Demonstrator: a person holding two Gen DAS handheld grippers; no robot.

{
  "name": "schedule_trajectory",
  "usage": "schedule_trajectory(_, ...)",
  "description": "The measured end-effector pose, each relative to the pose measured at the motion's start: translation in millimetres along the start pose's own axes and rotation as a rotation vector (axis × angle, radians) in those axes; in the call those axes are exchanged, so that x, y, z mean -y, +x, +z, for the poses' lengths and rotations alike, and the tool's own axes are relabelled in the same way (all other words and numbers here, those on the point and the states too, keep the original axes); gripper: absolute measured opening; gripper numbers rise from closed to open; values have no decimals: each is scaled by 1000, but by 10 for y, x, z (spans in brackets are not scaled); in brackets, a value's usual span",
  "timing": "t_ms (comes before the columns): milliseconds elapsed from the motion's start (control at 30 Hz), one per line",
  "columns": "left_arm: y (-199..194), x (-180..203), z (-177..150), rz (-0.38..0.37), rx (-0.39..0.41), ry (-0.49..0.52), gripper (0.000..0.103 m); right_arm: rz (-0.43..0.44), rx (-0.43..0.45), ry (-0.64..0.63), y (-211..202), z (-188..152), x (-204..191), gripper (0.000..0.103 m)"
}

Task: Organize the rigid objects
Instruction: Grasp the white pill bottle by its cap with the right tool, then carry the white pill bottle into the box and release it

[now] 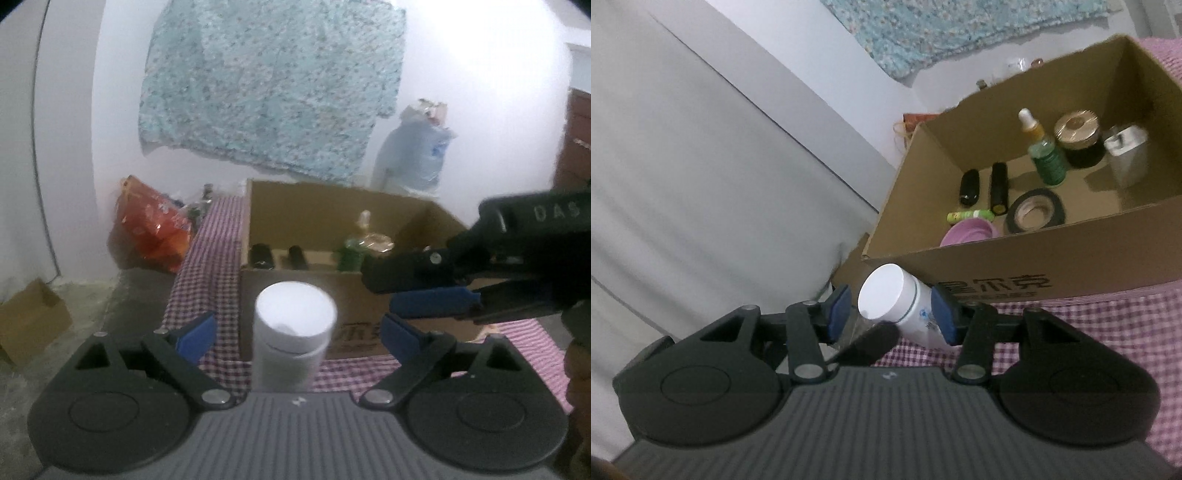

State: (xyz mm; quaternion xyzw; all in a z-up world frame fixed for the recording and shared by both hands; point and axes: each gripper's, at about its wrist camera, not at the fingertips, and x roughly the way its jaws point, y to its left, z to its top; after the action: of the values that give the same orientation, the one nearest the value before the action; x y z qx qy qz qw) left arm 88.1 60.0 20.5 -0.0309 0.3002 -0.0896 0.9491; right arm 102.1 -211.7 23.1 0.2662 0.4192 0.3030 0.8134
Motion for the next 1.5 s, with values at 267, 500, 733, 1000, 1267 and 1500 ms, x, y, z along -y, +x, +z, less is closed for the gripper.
schedule_trajectory(267,305,-29,-34,-19,-58,-6,79,-39,-32,-14,378,130,-52,46)
schedule_trajectory(500,365,-42,-30,-2,-65,-12,57,-59,-55,-16,524,120,-36,34)
schedule_trajectory(733,301,56,-39,-31,-70,-12,55,-53,-46,8,406,110,49,27)
schedule_trajectory(1000,277,404,-34,-107,-84,44,54,-92,7,40,-15,48,214,27)
schedule_trajectory(1267,339,807,-74,-184,-116,129,54,-149,75,99,-447,-47,486,28)
schedule_trajectory(1500,414,906,-62,-165,-128,161,54,-148,85,121,-444,-47,652,29)
